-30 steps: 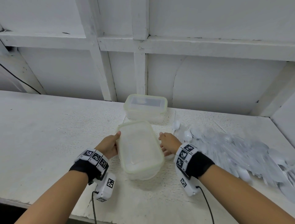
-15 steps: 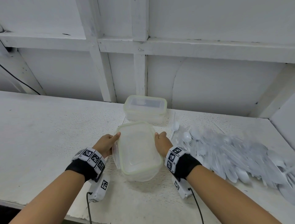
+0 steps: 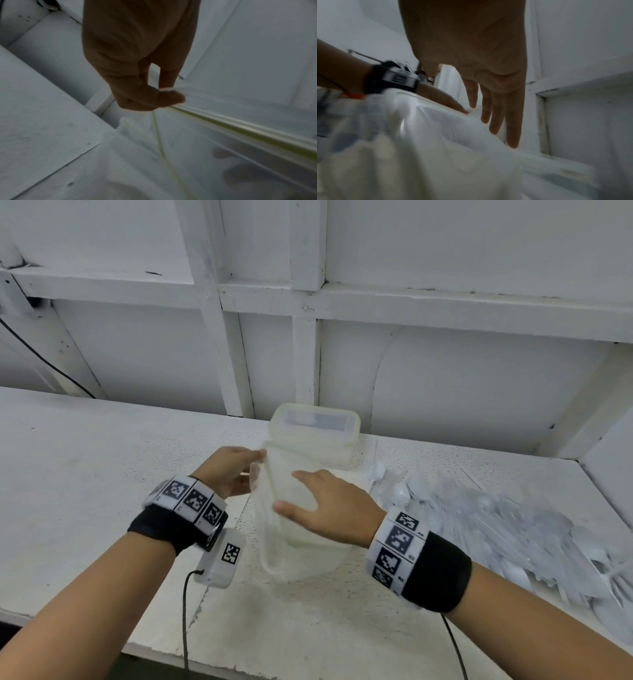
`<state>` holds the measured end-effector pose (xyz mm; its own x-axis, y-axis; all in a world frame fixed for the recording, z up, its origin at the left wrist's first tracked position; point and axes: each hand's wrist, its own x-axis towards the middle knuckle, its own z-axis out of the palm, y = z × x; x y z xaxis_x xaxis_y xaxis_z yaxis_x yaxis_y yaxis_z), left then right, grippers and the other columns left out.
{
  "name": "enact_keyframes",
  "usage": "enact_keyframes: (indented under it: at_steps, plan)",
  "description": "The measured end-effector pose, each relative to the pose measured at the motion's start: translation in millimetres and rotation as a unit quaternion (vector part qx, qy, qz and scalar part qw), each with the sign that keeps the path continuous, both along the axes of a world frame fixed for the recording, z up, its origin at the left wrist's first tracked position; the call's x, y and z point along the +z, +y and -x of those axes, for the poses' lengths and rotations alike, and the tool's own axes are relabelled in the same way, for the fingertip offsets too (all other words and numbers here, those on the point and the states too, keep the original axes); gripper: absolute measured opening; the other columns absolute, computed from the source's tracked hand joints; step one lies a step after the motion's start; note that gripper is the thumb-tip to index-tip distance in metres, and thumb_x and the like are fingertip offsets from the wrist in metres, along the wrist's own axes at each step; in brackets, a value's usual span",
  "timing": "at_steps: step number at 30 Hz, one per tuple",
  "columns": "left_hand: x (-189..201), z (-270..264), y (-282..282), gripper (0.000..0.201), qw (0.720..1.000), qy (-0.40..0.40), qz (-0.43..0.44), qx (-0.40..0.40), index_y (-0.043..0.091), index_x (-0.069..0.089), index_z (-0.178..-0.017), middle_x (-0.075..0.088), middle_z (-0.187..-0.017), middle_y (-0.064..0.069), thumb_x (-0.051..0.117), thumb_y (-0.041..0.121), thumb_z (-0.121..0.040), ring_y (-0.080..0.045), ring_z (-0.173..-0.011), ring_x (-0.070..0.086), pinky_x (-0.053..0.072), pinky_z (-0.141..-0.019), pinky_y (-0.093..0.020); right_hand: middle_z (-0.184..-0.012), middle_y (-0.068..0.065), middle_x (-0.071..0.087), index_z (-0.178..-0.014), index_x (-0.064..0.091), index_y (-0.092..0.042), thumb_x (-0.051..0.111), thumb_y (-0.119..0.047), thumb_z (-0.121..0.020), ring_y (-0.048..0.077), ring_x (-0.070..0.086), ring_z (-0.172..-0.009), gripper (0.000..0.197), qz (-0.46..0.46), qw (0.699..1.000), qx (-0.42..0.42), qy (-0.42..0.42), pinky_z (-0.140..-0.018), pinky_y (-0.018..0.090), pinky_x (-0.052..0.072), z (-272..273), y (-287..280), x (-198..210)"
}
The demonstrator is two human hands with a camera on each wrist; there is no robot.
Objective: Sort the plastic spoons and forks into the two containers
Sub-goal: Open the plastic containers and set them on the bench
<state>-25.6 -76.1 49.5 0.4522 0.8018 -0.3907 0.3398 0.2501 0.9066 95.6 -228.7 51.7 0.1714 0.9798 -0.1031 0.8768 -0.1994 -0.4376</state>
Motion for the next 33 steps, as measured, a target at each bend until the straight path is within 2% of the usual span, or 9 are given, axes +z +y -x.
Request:
enact_keyframes:
  at_steps: [2, 6, 10, 12, 16, 21, 25, 29, 33]
  plan:
    - [13.8, -10.7, -4.5, 0.021, 0.999, -0.019, -0.018, -0.019, 0.006, 0.057, -0.077, 0.057, -0.066, -0.005, 0.055, 0.018, -0.094, -0.014, -0.050, 0.054, 0.051, -0.046, -0.019, -0.139, 0.005, 0.041, -0.145, 0.021, -0.026, 0.042, -0.069, -0.082, 0.028, 0.049, -0.120, 0.079, 0.003, 0.998, 0.024, -0.057, -0.093, 0.042, 0.043, 11.8, -8.1, 6.7]
    - [21.3, -23.9, -12.2, 0.036, 0.997, -0.012, -0.058, -0.043, 0.008, 0.062, -0.097, 0.061, -0.082, -0.006, 0.042, 0.039, -0.098, -0.019, -0.068, 0.057, 0.054, -0.056, -0.027, -0.119, 0.013, 0.053, -0.140, 0.027, -0.013, 0.042, -0.027, -0.095, 0.036, 0.058, -0.095, 0.050, -0.084, 0.992, -0.007, -0.096, -0.077, 0.039, 0.047, 6.1, -12.1, 2.0]
    - [-13.5, -13.2, -6.9, 0.043, 0.947, 0.243, -0.205, -0.043, 0.004, 0.048, -0.125, 0.052, -0.124, -0.014, 0.044, 0.036, -0.097, -0.030, -0.107, 0.053, 0.053, -0.084, -0.043, -0.107, 0.016, 0.063, -0.137, 0.038, -0.007, 0.035, -0.013, -0.098, 0.033, 0.060, -0.094, 0.040, -0.149, 0.984, -0.075, -0.064, -0.075, 0.032, 0.043, -24.8, -17.6, -0.4]
    - [-37.6, -4.3, -8.2, 0.053, 0.928, 0.325, -0.165, -0.077, 0.001, 0.037, -0.135, 0.044, -0.135, -0.019, 0.051, 0.031, -0.094, -0.035, -0.117, 0.050, 0.050, -0.091, -0.046, -0.101, 0.017, 0.065, -0.135, 0.042, -0.007, 0.035, -0.011, -0.098, 0.033, 0.061, -0.090, 0.038, -0.172, 0.977, -0.114, -0.050, -0.072, 0.032, 0.043, -39.9, -20.7, -4.8]
    - [-54.6, 5.9, -13.1, 0.035, 0.977, 0.208, -0.007, -0.049, -0.005, 0.045, -0.125, 0.056, -0.118, -0.025, 0.048, 0.003, -0.091, -0.041, -0.097, 0.062, 0.054, -0.080, -0.054, -0.096, 0.017, 0.067, -0.132, 0.048, -0.007, 0.036, -0.012, -0.098, 0.033, 0.063, -0.088, 0.036, -0.233, 0.954, -0.186, 0.042, -0.073, 0.033, 0.048, -55.1, -25.1, -16.0]
    - [-29.5, 15.5, -8.5, 0.020, 0.996, 0.088, 0.025, 0.010, -0.002, 0.052, -0.109, 0.058, -0.088, -0.016, 0.045, -0.005, -0.091, -0.032, -0.069, 0.061, 0.055, -0.043, -0.032, -0.098, 0.002, 0.060, -0.134, 0.047, -0.011, 0.037, -0.015, -0.099, 0.023, 0.066, -0.091, 0.037, -0.257, 0.918, -0.247, 0.175, -0.074, 0.041, 0.056, -53.8, -20.3, -33.1]
    - [-11.9, 16.6, -3.9, 0.011, 0.998, 0.034, 0.037, 0.038, -0.002, 0.053, -0.100, 0.056, -0.082, -0.015, 0.044, -0.003, -0.093, -0.031, -0.068, 0.059, 0.055, -0.043, -0.033, -0.128, 0.005, 0.054, -0.137, 0.043, -0.017, 0.038, -0.015, -0.099, 0.019, 0.064, -0.096, 0.038, -0.206, 0.880, -0.282, 0.323, -0.078, 0.047, 0.056, -44.0, -10.6, -55.2]
    - [-16.9, 7.8, -7.2, 0.012, 0.997, 0.033, 0.061, 0.041, 0.002, 0.054, -0.085, 0.056, -0.081, -0.015, 0.046, -0.003, -0.092, -0.031, -0.066, 0.059, 0.056, -0.047, -0.034, -0.115, 0.010, 0.058, -0.121, 0.046, -0.022, 0.038, -0.018, -0.098, 0.023, 0.059, -0.092, 0.024, -0.141, 0.847, -0.310, 0.408, -0.071, 0.037, 0.053, -34.3, 0.0, -68.1]
    - [-32.8, 2.6, -6.3, 0.011, 0.994, 0.042, 0.081, 0.053, -0.002, 0.053, -0.100, 0.057, -0.086, -0.017, 0.047, -0.004, -0.091, -0.031, -0.071, 0.060, 0.055, -0.042, -0.036, -0.117, 0.021, 0.060, -0.110, 0.057, -0.005, 0.033, -0.030, -0.099, 0.036, 0.057, -0.107, 0.037, -0.081, 0.791, -0.340, 0.502, -0.092, 0.046, 0.046, -37.7, 8.8, -67.1]
